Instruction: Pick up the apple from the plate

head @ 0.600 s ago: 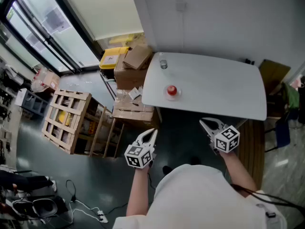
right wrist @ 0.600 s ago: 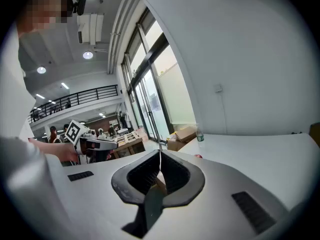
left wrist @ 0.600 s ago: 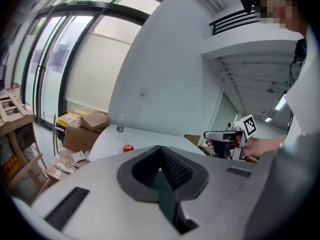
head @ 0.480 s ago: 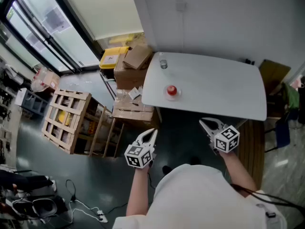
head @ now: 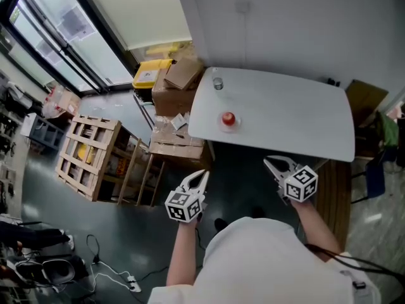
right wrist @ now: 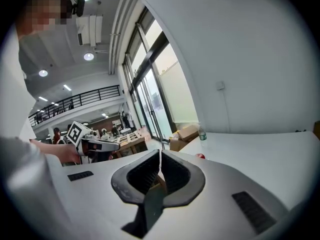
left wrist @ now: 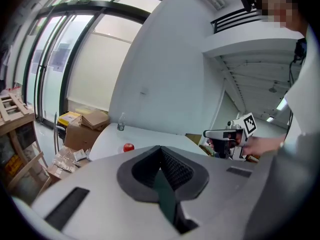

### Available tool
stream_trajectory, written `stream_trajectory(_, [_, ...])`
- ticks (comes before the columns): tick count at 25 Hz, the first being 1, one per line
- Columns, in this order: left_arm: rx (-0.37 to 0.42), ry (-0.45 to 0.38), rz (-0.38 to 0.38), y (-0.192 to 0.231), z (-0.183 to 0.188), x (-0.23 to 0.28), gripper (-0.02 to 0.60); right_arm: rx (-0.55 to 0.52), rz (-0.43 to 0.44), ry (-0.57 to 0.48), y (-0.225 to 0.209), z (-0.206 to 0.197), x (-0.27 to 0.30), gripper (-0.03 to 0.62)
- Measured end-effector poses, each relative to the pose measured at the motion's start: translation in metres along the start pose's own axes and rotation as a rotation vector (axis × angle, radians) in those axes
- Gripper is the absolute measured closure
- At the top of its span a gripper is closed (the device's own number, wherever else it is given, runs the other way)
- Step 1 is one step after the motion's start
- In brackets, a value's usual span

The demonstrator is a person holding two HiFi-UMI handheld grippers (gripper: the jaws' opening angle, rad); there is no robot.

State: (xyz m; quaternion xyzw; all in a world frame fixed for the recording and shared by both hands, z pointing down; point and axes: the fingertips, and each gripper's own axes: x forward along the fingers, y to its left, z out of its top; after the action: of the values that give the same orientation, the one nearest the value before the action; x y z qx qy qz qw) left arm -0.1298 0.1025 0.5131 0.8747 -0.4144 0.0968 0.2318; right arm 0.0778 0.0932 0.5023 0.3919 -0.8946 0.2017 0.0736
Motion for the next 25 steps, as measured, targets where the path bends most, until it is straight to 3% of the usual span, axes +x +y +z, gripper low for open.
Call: stream_trajectory(25, [-0.029, -0.071, 0.132, -0.047, -0.019, 0.026, 0.580, -0.016, 0.141, 0.090, -0.047, -0.022, -0.029, 0.556])
